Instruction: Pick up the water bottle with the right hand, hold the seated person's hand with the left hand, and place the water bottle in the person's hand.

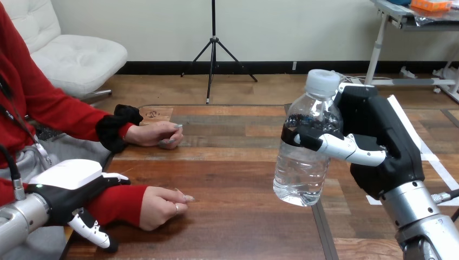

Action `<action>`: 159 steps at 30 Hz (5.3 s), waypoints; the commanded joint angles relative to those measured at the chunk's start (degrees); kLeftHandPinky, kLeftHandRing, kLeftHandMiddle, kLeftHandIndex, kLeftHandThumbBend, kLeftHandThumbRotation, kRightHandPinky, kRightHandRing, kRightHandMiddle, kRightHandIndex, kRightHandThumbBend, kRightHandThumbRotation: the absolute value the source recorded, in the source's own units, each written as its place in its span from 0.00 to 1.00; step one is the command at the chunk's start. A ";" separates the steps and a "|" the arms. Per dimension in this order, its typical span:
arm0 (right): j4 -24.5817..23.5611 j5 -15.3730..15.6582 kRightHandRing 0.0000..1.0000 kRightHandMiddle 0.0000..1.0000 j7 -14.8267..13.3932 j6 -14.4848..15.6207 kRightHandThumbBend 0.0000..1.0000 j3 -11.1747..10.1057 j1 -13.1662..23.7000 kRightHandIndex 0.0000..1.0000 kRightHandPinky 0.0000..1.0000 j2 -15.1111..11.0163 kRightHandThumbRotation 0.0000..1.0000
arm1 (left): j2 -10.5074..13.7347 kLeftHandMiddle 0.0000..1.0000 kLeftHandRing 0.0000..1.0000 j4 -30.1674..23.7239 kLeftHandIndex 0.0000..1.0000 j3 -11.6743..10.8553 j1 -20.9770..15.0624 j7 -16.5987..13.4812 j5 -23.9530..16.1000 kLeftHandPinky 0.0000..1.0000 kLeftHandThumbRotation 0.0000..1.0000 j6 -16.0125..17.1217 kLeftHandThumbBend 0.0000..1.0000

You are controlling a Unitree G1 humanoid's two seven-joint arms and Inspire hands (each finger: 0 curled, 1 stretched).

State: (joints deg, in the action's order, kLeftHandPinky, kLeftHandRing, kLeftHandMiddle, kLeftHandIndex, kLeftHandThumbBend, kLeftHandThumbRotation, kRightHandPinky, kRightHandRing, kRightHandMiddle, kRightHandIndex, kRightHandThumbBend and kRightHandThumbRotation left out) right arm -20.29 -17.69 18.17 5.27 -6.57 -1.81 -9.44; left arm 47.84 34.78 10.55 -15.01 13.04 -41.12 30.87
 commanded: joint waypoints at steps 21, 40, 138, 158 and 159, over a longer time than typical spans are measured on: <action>-5.64 -3.31 0.03 0.08 -0.08 1.87 0.41 -0.57 0.74 0.11 0.00 -0.71 0.00 | 0.08 0.75 0.71 3.38 0.77 4.28 -6.38 -9.56 -4.58 0.65 0.22 -2.47 1.00; -6.03 -4.48 0.03 0.08 -0.30 2.79 0.43 -0.47 1.06 0.11 0.00 -0.67 0.00 | -1.52 0.62 0.58 8.53 0.67 6.08 -9.23 -13.21 -3.36 0.55 0.06 -0.53 1.00; 8.16 -3.27 0.10 0.15 -1.23 0.63 0.51 2.57 9.19 0.18 0.07 5.53 0.00 | -11.44 0.40 0.34 7.92 0.43 6.64 -11.77 -14.61 2.71 0.28 0.00 0.17 0.98; 12.62 0.13 0.12 0.17 -1.80 -2.47 0.55 3.63 10.41 0.20 0.08 5.71 0.00 | -10.99 0.38 0.31 4.27 0.41 5.79 -10.77 -12.64 4.59 0.25 0.00 0.02 0.97; 12.76 0.25 0.12 0.17 -1.81 -2.59 0.55 3.67 10.47 0.20 0.08 5.67 0.00 | -10.96 0.38 0.31 4.10 0.41 5.76 -10.72 -12.58 4.64 0.25 0.00 0.09 0.97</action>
State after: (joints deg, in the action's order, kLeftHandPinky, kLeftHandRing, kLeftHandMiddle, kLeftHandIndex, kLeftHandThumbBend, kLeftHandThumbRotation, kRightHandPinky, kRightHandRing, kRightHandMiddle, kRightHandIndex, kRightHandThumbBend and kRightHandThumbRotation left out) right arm -7.97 -17.69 16.53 5.25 -2.85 3.14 -4.47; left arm 37.74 43.13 17.02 -22.68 0.78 -38.54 29.39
